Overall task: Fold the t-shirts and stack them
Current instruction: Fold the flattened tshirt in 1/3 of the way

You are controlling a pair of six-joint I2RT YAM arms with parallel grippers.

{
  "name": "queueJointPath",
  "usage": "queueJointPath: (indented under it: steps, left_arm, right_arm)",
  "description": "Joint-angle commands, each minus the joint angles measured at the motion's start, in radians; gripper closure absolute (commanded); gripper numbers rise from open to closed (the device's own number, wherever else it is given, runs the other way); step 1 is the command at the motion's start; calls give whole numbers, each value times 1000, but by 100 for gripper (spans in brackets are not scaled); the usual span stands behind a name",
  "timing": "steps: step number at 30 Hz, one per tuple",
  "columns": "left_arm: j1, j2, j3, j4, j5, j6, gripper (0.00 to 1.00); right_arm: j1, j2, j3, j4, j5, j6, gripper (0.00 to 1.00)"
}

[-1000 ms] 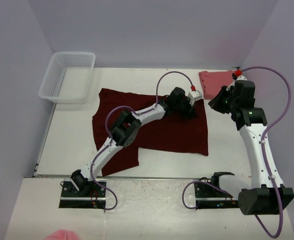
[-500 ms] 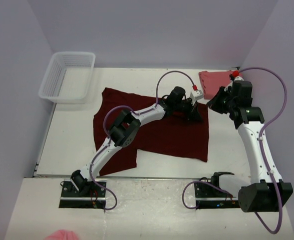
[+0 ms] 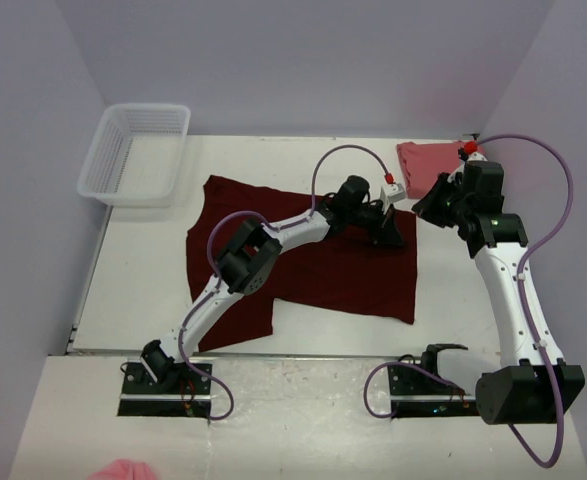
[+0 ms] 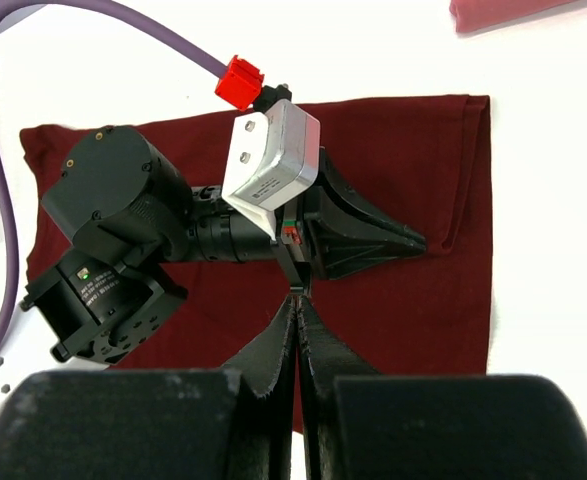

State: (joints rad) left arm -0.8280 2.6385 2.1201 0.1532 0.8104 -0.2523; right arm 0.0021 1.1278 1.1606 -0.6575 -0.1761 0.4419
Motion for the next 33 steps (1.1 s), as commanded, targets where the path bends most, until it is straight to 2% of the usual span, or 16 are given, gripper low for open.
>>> queueJointPath:
  steps: [1, 2, 5, 6, 9, 11, 15, 17, 20, 21, 22, 27, 30, 33]
  left_arm:
    - [-6, -43, 4, 28, 33, -21, 88]
    - [-6, -35, 9, 19, 27, -18, 77]
    - [-6, -38, 18, 6, 21, -12, 65]
    - [-5, -44, 17, -4, 12, -4, 57]
    - [-5, -93, 9, -41, -19, 31, 43]
    - [-6, -161, -11, -76, -51, 76, 36]
    - [9, -311, -144, -113, -206, 125, 29]
    - [23, -394, -196, -116, -243, 119, 29]
    - [59, -483, -299, -128, -325, 107, 47]
    - [84, -495, -317, -194, -402, 99, 86]
    - [99, -500, -321, -222, -424, 90, 100]
    - [210, -483, -338, -415, -602, 22, 100]
    - [251, -477, -370, -483, -724, 1, 100]
    - [289, -488, -420, -478, -760, -5, 100]
  right_arm:
    - [3, -2, 16, 29, -13, -2, 100]
    - [3, -3, 13, 30, -16, 0, 100]
    - [3, -2, 4, 39, -29, 0, 100]
    - [3, 0, 2, 39, -31, 1, 100]
    - [3, 7, -1, 44, -43, 4, 100]
    - [3, 6, -4, 50, -45, 8, 100]
    - [3, 3, 7, 56, -51, 12, 100]
    - [3, 1, 22, 47, -49, 11, 100]
    - [3, -10, 30, 44, -52, 8, 100]
    - [3, -11, 31, 38, -66, 4, 100]
    - [3, -13, 34, 30, -77, 3, 100]
    - [33, -26, -13, 47, -143, 14, 100]
    - [140, -13, -41, 35, -77, 3, 100]
    - [235, 18, -73, 41, -31, 9, 100]
